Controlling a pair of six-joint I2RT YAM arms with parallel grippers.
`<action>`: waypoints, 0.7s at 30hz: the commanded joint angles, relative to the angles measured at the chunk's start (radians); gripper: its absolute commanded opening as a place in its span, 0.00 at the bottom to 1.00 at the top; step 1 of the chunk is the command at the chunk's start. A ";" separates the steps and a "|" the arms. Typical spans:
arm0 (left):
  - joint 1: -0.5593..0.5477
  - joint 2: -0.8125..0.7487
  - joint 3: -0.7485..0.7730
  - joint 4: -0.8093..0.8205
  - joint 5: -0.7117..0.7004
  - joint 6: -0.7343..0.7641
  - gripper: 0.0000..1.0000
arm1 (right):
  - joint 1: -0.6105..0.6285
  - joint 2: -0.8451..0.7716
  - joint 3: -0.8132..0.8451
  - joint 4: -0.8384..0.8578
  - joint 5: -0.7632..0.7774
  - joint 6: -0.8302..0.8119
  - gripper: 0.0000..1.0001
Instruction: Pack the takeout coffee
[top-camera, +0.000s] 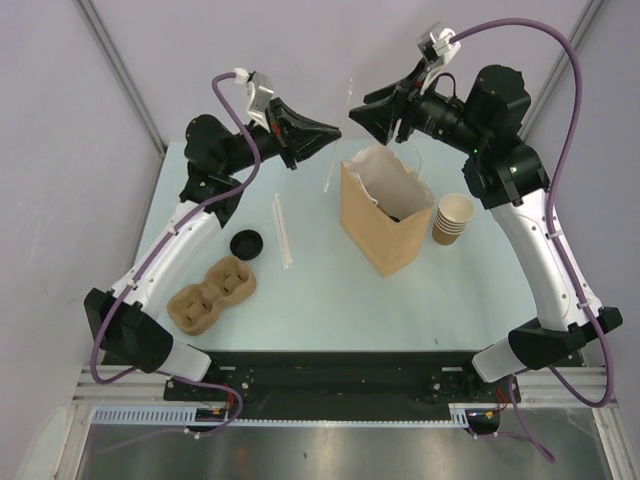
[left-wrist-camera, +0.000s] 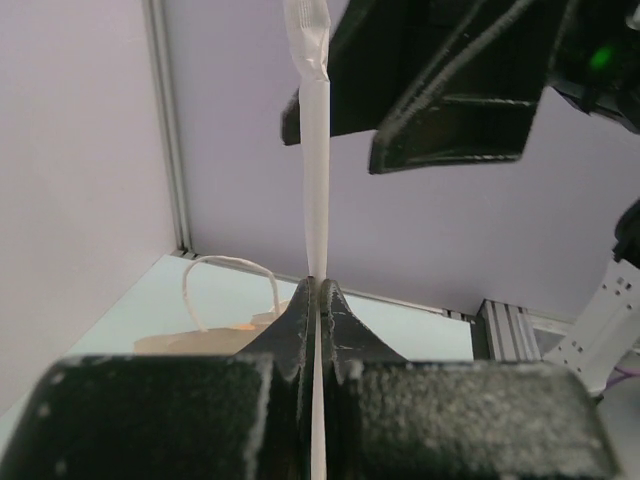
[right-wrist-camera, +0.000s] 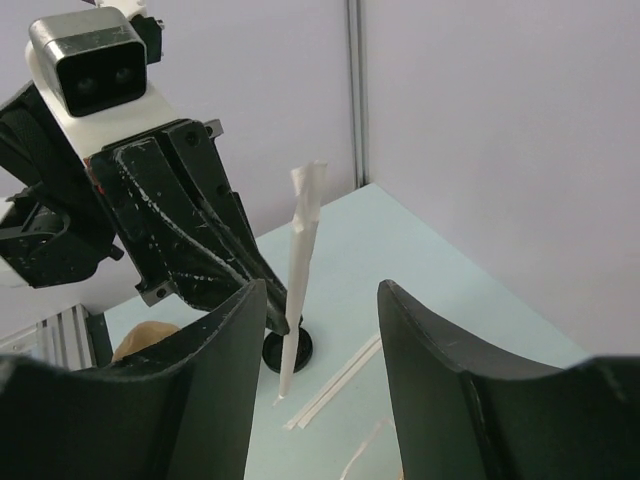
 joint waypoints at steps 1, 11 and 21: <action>-0.013 -0.021 0.005 0.105 0.139 0.025 0.00 | 0.019 -0.016 0.058 0.007 -0.015 0.013 0.53; -0.030 0.024 0.067 0.062 0.210 0.059 0.00 | 0.022 -0.023 0.094 -0.029 -0.012 -0.021 0.41; -0.032 0.053 0.103 0.027 0.227 0.100 0.00 | 0.007 -0.045 0.097 -0.119 -0.013 -0.045 0.00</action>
